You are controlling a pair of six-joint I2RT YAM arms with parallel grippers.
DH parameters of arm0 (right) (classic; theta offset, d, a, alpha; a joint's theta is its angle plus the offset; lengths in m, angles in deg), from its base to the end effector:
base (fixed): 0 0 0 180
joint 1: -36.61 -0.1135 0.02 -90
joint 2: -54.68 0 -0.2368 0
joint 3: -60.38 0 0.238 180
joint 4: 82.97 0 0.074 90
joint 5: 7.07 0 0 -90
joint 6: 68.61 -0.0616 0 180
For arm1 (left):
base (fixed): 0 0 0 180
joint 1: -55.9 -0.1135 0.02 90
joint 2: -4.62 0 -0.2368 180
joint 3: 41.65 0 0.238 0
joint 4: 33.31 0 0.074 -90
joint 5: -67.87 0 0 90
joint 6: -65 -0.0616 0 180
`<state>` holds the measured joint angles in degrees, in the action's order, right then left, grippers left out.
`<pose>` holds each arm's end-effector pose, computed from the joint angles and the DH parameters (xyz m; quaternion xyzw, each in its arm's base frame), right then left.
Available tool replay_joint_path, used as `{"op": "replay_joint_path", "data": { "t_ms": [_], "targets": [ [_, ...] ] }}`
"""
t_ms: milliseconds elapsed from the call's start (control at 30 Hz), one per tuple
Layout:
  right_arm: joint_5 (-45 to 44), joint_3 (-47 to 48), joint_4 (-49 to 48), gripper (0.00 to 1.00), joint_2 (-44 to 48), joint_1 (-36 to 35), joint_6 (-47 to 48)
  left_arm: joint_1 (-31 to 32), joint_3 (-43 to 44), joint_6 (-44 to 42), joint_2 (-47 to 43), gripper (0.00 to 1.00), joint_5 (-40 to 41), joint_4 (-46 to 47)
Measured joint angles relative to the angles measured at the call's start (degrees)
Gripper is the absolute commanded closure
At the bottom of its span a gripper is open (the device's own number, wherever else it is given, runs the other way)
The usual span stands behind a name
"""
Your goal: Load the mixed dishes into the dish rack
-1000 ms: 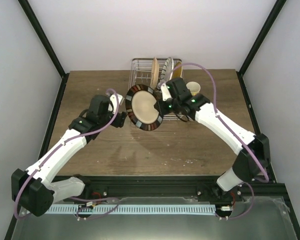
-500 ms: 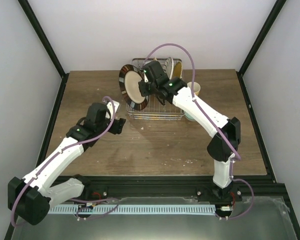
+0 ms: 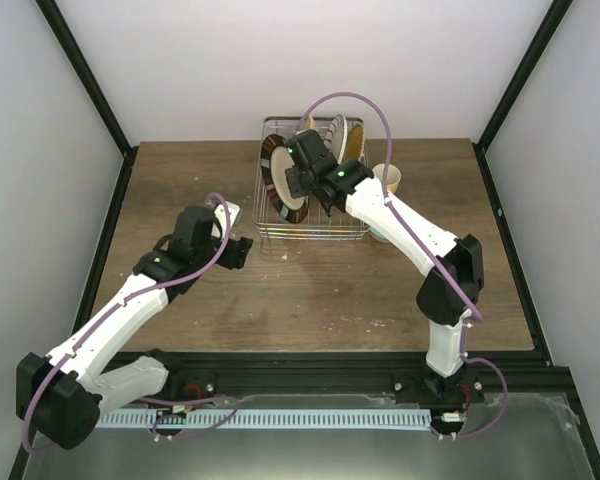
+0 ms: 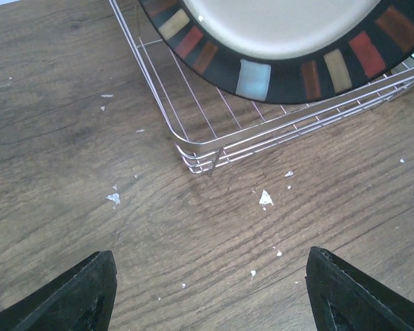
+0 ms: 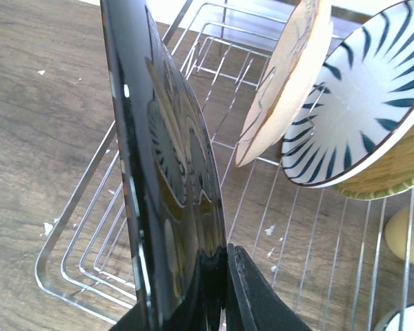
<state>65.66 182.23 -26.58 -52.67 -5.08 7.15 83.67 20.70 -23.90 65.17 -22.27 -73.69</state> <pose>0.3257 0.2656 0.3104 -0.1547 0.8915 0.0679 0.4202 0.2189 -0.1154 0.2426 0.2083 0.8766 -0.1092 0.4198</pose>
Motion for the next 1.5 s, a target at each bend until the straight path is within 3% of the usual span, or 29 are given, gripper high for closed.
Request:
{"op": "replay_joint_path", "data": {
  "t_ms": [300, 733, 1500],
  "targets": [
    [-10.1, 6.4, 0.6, 0.99, -1.3, -1.9, 0.7, 0.0, 0.0, 0.5, 0.2, 0.23, -1.4, 0.0],
    [-23.9, 10.8, -10.3, 0.99, -10.2, -5.7, 4.2, 0.0, -2.0, 1.1, 0.1, 0.23, -2.8, 0.1],
    [-35.0, 13.5, -32.6, 0.99, -22.1, -5.7, 15.6, 0.5, -5.5, 1.9, -3.0, 0.24, -5.6, 0.2]
  ]
}}
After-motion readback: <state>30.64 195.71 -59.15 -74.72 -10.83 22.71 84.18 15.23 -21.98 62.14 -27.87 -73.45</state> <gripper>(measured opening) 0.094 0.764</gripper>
